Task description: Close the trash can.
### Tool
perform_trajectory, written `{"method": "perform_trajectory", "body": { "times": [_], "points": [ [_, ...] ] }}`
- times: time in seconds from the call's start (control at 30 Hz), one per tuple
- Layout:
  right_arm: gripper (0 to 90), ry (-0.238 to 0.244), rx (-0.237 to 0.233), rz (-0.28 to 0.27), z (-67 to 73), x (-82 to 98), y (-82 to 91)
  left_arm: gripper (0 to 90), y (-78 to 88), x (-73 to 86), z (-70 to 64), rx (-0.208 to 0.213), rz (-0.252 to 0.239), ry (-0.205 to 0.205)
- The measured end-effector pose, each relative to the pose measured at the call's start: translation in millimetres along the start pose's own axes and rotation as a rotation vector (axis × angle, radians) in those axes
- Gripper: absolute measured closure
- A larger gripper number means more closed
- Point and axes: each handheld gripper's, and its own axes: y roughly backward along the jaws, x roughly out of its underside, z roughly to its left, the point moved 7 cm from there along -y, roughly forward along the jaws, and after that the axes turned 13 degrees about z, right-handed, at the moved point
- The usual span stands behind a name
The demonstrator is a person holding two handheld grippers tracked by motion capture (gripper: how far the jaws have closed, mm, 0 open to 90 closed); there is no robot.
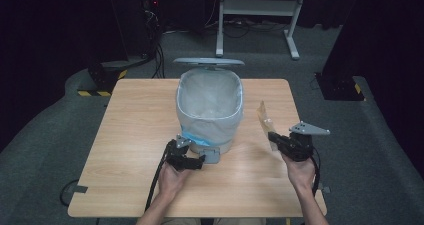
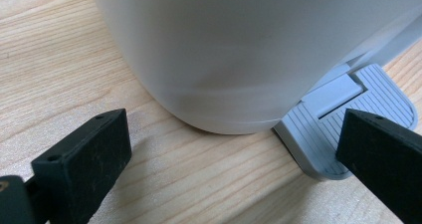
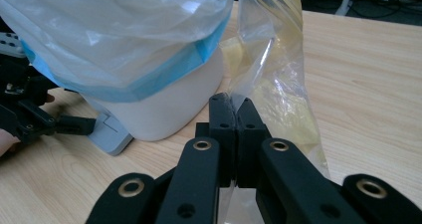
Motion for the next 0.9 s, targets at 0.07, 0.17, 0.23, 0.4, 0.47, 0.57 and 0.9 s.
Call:
{"method": "perform_trajectory", "body": {
  "times": [0.07, 0.17, 0.23, 0.4, 0.47, 0.57, 0.9],
  "points": [
    [89.3, 0.007, -0.001, -0.005, 2.2, -2.2, 1.4, 0.9, 0.0, 0.1, 0.0, 0.0, 0.001, 0.0],
    [89.3, 0.017, -0.004, -0.011, 4.9, -4.7, 3.3, 0.9, 0.1, 0.1, 0.0, -0.001, 0.001, -0.002],
    [89.3, 0.018, -0.005, -0.012, 6.2, -5.8, 4.5, 0.9, 0.1, 0.1, 0.0, -0.002, 0.001, -0.001],
    [89.3, 0.028, -0.007, -0.015, 8.6, -10.0, 8.2, 0.9, 0.0, 0.0, 0.1, 0.001, 0.001, 0.001],
    [89.2, 0.03, -0.013, -0.021, 9.7, -12.1, 9.8, 0.9, -0.1, 0.0, 0.0, 0.002, 0.001, 0.002],
    [89.3, 0.035, -0.015, -0.025, 11.1, -14.3, 12.2, 0.9, -0.1, 0.0, 0.0, 0.003, 0.001, 0.002],
    [89.3, 0.052, -0.026, -0.04, 14.5, -21.7, 21.4, 0.9, -0.1, 0.0, 0.0, 0.003, 0.001, 0.005]
  ]
}}
